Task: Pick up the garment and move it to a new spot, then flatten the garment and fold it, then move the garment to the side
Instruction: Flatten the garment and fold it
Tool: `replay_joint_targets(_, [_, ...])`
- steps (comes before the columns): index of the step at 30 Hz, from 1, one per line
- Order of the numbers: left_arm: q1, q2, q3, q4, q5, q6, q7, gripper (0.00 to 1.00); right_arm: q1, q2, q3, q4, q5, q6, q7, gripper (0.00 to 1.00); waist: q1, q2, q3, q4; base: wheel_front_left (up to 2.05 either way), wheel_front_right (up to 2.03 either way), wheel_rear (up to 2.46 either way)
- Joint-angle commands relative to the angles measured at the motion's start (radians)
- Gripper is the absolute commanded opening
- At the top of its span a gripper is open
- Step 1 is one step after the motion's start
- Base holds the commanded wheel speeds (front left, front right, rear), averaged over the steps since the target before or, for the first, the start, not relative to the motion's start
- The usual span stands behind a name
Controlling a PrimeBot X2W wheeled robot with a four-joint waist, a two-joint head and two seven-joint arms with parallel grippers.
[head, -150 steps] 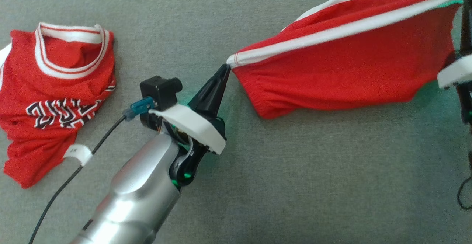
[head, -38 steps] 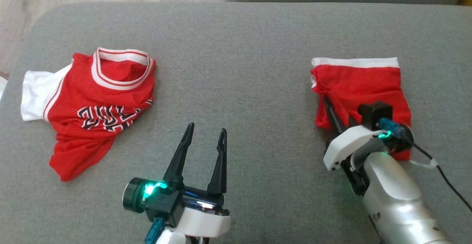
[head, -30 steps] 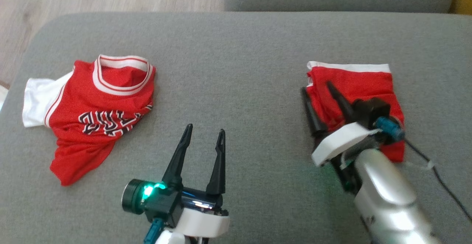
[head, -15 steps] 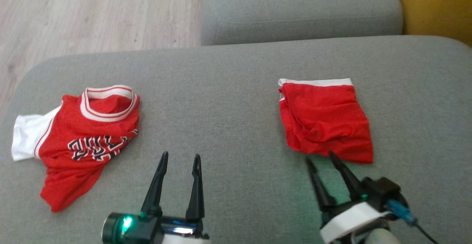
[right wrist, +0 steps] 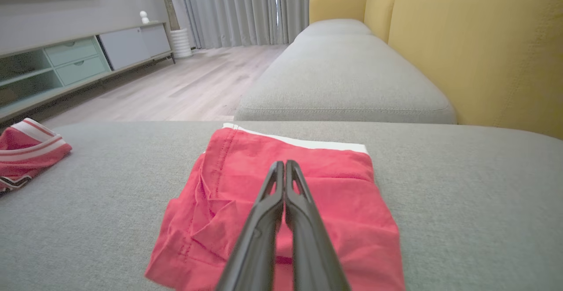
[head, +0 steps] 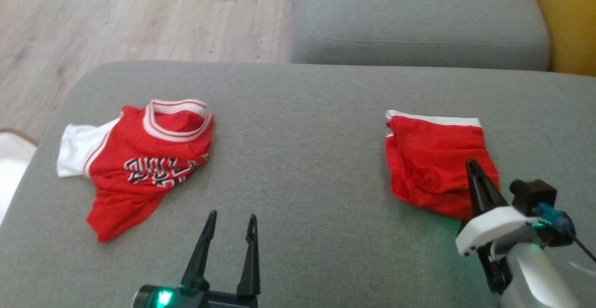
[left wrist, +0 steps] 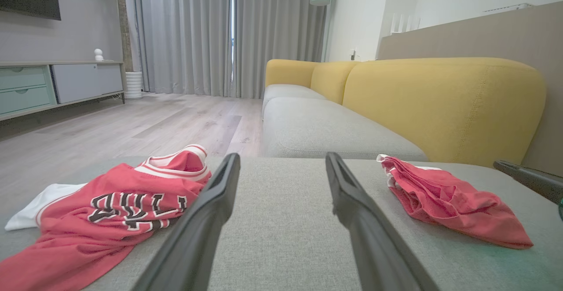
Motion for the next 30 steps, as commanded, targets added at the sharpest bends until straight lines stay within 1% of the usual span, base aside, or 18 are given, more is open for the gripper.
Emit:
replay_joint_targets(1, [-0.043, -0.006, 0.02, -0.027, 0.0, -0.002, -0.01, 1.0, -0.044, -0.009, 0.02, -0.007, -0.008, 0.007, -0.011, 0.0, 0.0, 0.0, 0.011, 0.02, 0.0, 0.0, 0.0])
replay_joint_targets(7, [-0.061, -0.006, -0.003, -0.022, -0.011, -0.002, -0.01, 1.0, -0.154, -0.005, 0.017, 0.191, -0.04, 0.007, -0.011, 0.0, 0.0, 0.0, 0.057, 0.057, 0.0, 0.0, 0.0])
replay_joint_targets(9, [-0.072, -0.006, -0.011, -0.02, -0.014, -0.001, -0.01, 1.0, -0.177, 0.005, 0.024, 0.237, -0.055, 0.007, -0.011, 0.0, 0.0, 0.0, 0.072, 0.063, 0.0, 0.0, 0.0])
replay_joint_targets(11, [-0.082, -0.006, -0.016, -0.019, -0.017, 0.001, -0.01, 1.0, -0.192, 0.024, 0.042, 0.259, -0.063, 0.007, -0.011, 0.0, 0.0, 0.0, 0.085, 0.065, 0.0, 0.0, 0.0])
replay_joint_targets(16, [-0.095, -0.006, -0.022, -0.009, -0.027, 0.003, -0.01, 1.0, -0.178, 0.072, 0.117, 0.262, -0.043, 0.007, -0.011, 0.0, 0.0, 0.0, 0.088, 0.053, 0.0, 0.0, 0.0])
replay_joint_targets(19, [-0.097, -0.006, -0.022, -0.002, -0.029, 0.002, -0.01, 1.0, -0.151, 0.087, 0.184, 0.26, 0.006, 0.007, -0.011, 0.0, 0.0, 0.0, 0.074, 0.037, 0.0, 0.0, 0.0])
replay_joint_targets(22, [-0.093, -0.006, -0.02, 0.001, -0.03, 0.002, -0.01, 1.0, -0.122, 0.093, 0.274, 0.245, 0.076, 0.007, -0.011, 0.0, 0.0, 0.0, 0.053, 0.015, 0.0, 0.0, 0.0])
replay_joint_targets(25, [-0.082, -0.006, -0.01, 0.001, -0.031, 0.005, -0.01, 1.0, -0.095, 0.093, 0.369, 0.175, 0.164, 0.007, -0.011, 0.0, 0.0, 0.0, 0.032, -0.015, 0.0, 0.0, 0.0])
replay_joint_targets(28, [-0.071, -0.006, 0.007, -0.005, -0.034, 0.013, -0.01, 1.0, -0.077, 0.094, 0.41, 0.09, 0.204, 0.007, -0.011, 0.0, 0.0, 0.0, 0.016, -0.051, 0.0, 0.0, 0.0])
replay_joint_targets(29, [-0.067, -0.006, 0.014, -0.007, -0.036, 0.017, -0.01, 1.0, -0.069, 0.092, 0.408, 0.059, 0.21, 0.007, -0.011, 0.53, 0.0, 0.0, 0.011, -0.063, 0.0, 0.0, 0.0])
replay_joint_targets(30, [-0.064, -0.006, 0.02, -0.009, -0.038, 0.02, -0.01, 1.0, -0.059, 0.086, 0.396, 0.024, 0.211, 0.007, -0.011, 1.0, 0.0, 0.0, 0.005, -0.073, 0.0, 0.0, 0.0])
